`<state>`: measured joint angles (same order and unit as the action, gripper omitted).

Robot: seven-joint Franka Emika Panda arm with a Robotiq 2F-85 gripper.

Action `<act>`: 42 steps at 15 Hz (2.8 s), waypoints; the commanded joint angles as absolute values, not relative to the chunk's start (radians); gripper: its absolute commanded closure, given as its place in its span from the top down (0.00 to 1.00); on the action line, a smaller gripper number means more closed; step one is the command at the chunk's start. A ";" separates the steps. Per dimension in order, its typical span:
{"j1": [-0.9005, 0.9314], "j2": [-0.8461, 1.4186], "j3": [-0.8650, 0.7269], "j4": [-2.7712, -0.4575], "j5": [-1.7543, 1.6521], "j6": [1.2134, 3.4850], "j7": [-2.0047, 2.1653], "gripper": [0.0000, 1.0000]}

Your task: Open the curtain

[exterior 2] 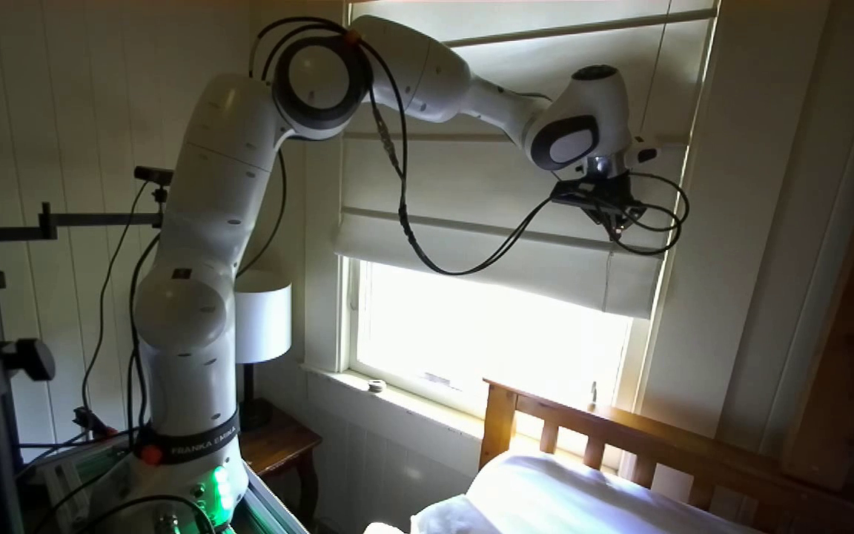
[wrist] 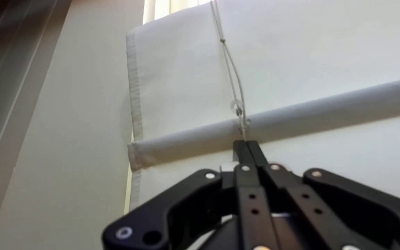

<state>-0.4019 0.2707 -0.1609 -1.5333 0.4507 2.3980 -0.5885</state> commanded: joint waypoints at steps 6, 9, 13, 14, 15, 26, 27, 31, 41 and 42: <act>-0.381 0.278 -0.172 -1.765 0.400 2.443 -0.426 0.00; -0.378 0.281 -0.175 -1.817 0.394 2.462 -0.383 0.00; -0.394 0.268 -0.159 -1.760 0.442 2.471 -0.380 0.00; -0.394 0.268 -0.158 -1.761 0.441 2.486 -0.376 0.01; -0.394 0.267 -0.158 -1.755 0.441 2.486 -0.376 0.01; -0.459 0.465 -0.131 -1.591 0.541 2.337 -0.412 0.00; -0.472 0.492 -0.124 -1.553 0.561 2.311 -0.406 0.00; -0.514 0.607 -0.108 -1.407 0.591 2.208 -0.356 0.00; -0.554 0.710 -0.100 -1.416 0.629 2.110 -0.270 0.00; -0.558 0.719 -0.100 -1.417 0.635 2.104 -0.255 0.00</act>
